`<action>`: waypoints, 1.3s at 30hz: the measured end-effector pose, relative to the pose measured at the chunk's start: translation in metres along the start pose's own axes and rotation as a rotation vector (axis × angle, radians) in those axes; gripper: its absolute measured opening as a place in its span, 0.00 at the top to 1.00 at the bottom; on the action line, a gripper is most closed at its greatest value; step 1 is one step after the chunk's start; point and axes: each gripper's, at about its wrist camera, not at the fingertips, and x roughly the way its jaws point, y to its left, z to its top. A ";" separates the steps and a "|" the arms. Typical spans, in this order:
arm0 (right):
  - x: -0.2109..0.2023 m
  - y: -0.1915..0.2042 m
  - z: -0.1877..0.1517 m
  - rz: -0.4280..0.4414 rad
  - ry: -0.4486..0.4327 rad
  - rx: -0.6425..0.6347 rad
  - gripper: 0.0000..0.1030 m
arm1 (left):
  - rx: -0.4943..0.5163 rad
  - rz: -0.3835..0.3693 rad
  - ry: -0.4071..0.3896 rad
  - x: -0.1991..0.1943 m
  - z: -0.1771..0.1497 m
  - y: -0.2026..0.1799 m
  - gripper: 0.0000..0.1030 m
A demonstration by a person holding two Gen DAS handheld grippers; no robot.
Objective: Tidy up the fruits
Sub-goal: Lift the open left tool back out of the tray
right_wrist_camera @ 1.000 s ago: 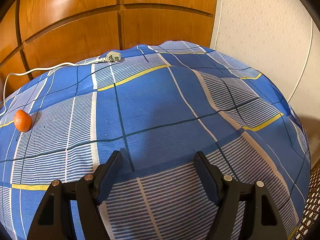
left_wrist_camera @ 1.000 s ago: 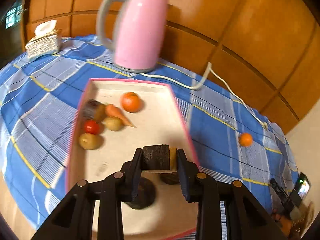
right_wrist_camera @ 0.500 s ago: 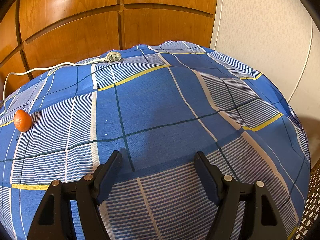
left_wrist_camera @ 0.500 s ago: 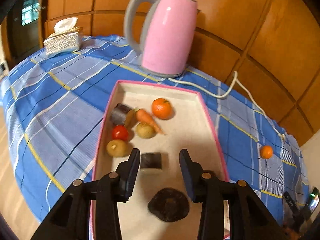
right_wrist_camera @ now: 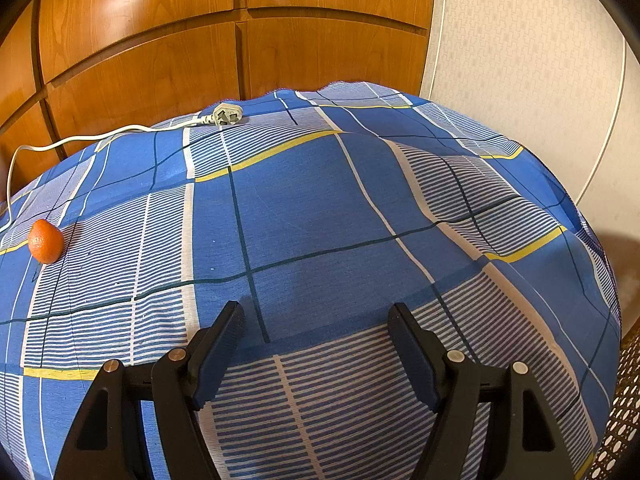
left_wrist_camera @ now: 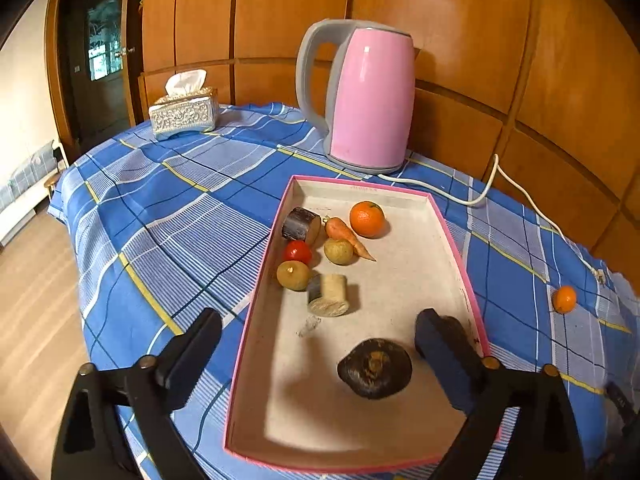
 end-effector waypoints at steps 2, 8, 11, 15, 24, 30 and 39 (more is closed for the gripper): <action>0.000 0.000 0.000 0.000 0.000 0.000 0.26 | 0.005 0.009 -0.014 -0.005 -0.004 -0.001 0.02; 0.000 0.000 0.000 -0.001 0.000 0.000 0.26 | -0.001 0.024 -0.002 -0.007 -0.014 0.003 0.01; 0.000 0.000 0.000 -0.002 0.000 0.000 0.26 | -0.002 0.026 0.005 -0.007 -0.017 0.007 0.01; 0.000 0.000 0.000 -0.003 0.000 0.000 0.26 | -0.019 0.020 0.024 -0.005 -0.021 0.011 0.01; 0.000 0.001 0.000 -0.003 0.000 0.001 0.26 | -0.023 0.029 0.036 -0.005 -0.030 0.016 0.02; 0.000 0.001 0.000 -0.005 0.001 -0.001 0.26 | -0.052 0.023 0.044 -0.003 -0.033 0.024 0.01; -0.001 0.001 -0.001 -0.007 0.003 -0.002 0.26 | -0.063 0.020 0.049 -0.001 -0.035 0.026 0.00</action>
